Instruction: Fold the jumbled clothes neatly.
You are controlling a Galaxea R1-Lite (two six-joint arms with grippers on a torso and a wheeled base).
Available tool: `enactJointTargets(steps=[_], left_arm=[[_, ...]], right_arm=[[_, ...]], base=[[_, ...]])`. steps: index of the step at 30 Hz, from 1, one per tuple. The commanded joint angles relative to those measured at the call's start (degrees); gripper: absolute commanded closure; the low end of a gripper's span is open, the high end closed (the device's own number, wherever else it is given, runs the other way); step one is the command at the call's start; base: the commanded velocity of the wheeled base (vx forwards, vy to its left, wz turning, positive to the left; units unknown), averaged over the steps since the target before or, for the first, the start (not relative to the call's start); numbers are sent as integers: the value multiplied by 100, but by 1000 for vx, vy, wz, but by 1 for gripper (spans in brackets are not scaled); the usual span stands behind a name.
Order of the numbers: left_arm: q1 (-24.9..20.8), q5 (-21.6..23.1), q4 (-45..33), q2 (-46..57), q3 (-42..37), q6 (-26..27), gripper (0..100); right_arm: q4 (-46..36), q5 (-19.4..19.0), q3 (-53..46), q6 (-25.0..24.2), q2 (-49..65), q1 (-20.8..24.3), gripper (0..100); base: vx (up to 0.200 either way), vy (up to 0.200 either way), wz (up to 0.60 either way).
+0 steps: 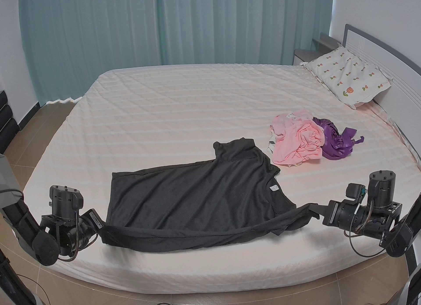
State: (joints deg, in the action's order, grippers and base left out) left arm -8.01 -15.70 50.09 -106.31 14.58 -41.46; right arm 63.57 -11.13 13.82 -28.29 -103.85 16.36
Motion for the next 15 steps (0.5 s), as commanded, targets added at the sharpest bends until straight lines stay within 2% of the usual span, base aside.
enactJointTargets(steps=[1, 15], left_arm=[[186, -3, 18, -381, 265, -11, 100], [335, -12, 45, -1181, 924, -38, 100]], right_arm=[[6, 6, 340, -1, -346, -19, 100], [-73, 50, 1413, -1, -1295, -186, 100]], base=[[0, 0, 0], [0, 0, 0]])
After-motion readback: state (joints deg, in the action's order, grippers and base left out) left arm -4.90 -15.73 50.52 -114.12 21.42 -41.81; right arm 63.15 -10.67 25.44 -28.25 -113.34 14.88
